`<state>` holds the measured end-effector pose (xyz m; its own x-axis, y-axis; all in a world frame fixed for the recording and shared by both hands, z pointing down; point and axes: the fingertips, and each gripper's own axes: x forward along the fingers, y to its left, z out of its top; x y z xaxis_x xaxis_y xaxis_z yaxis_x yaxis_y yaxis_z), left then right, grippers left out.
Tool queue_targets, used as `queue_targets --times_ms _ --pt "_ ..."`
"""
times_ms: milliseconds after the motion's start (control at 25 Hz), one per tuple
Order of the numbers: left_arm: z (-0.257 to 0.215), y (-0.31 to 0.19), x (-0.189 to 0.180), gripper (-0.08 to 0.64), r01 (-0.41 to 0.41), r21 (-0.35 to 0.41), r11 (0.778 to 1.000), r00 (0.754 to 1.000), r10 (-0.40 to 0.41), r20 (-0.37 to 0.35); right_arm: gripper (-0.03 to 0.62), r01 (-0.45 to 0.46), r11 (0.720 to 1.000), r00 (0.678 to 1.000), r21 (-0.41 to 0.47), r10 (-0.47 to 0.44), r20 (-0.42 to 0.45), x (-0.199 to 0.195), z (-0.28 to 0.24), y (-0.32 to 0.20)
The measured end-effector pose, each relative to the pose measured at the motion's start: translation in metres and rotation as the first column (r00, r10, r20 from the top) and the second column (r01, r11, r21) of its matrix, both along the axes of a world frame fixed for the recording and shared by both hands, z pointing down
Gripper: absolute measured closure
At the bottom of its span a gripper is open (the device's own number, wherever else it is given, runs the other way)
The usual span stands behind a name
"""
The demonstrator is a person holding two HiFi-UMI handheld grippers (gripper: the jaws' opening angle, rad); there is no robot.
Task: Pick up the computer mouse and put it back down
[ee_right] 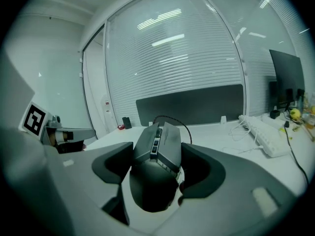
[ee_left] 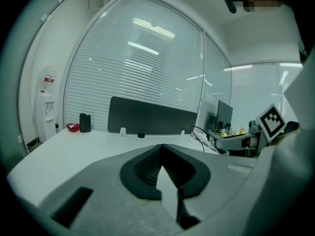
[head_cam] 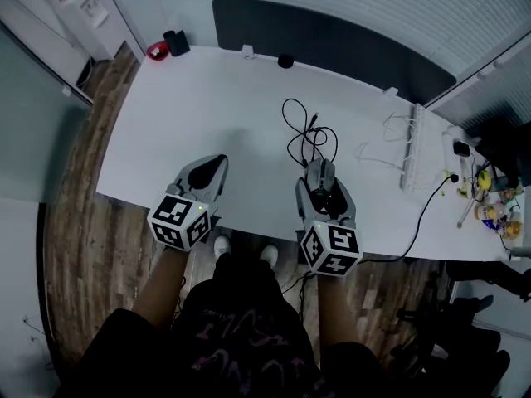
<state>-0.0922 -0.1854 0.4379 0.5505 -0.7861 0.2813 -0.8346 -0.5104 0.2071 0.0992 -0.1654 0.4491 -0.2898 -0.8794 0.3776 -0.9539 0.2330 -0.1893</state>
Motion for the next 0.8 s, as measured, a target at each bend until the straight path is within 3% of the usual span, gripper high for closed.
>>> queue_targets --times_ms 800 --pt "-0.08 -0.001 -0.001 0.561 0.004 0.168 0.986 1.0 -0.001 -0.018 0.279 -0.019 0.98 1.0 0.198 0.019 0.002 0.014 -0.092 -0.002"
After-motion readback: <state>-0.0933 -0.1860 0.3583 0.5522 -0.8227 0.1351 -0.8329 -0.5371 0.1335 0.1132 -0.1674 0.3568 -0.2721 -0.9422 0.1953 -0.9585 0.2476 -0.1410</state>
